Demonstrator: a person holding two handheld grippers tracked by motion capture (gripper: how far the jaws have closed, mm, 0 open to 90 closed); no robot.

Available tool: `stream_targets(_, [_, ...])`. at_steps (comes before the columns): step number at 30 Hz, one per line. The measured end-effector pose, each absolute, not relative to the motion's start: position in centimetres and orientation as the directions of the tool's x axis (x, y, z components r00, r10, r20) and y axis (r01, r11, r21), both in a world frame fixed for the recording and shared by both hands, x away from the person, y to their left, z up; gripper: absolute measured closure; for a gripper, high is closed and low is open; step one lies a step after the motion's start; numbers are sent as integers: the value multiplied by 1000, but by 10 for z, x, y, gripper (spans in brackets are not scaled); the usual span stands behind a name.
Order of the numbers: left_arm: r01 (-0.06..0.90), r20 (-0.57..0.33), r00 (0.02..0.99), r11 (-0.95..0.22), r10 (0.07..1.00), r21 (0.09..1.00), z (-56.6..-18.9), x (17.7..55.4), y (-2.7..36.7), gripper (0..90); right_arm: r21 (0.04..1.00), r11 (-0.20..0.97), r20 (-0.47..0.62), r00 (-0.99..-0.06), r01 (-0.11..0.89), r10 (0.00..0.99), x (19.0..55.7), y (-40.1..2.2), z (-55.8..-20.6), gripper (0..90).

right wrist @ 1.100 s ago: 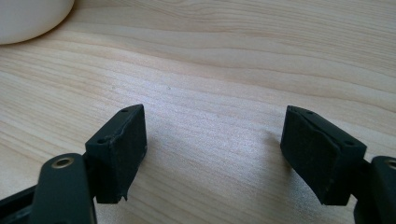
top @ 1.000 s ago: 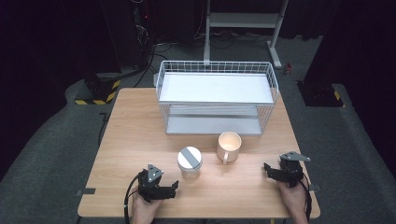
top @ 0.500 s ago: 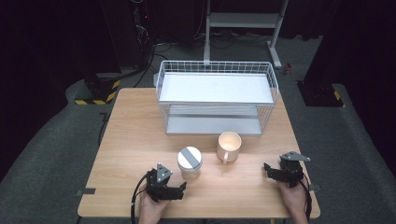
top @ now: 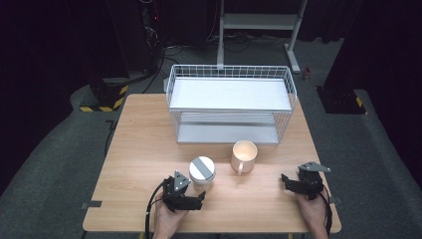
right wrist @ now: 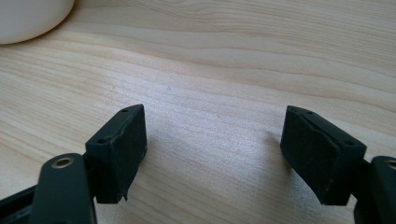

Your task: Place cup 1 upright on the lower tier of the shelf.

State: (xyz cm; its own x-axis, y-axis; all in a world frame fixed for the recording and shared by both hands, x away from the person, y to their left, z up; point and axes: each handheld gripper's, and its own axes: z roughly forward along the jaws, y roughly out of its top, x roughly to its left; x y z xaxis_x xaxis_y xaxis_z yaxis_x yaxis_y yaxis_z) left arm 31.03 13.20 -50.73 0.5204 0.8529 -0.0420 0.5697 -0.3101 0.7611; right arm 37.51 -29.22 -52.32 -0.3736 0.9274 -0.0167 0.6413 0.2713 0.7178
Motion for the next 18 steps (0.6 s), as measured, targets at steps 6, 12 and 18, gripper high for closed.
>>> stream_targets(6, [562, -33, 529, -320, 848, 763, -505, 314, 126, 33, 718, 272, -17, -374, 641, 927, 375, -292, -523, 229])
stream_targets(12, [557, -34, 526, -314, 850, 769, -502, 318, 123, 37, 718, 272, -17, -374, 641, 927, 375, -292, -523, 229])
stream_targets(18, [549, -35, 524, -307, 851, 778, -500, 321, 121, 47, 717, 271, -16, -374, 642, 927, 375, -292, -523, 229])
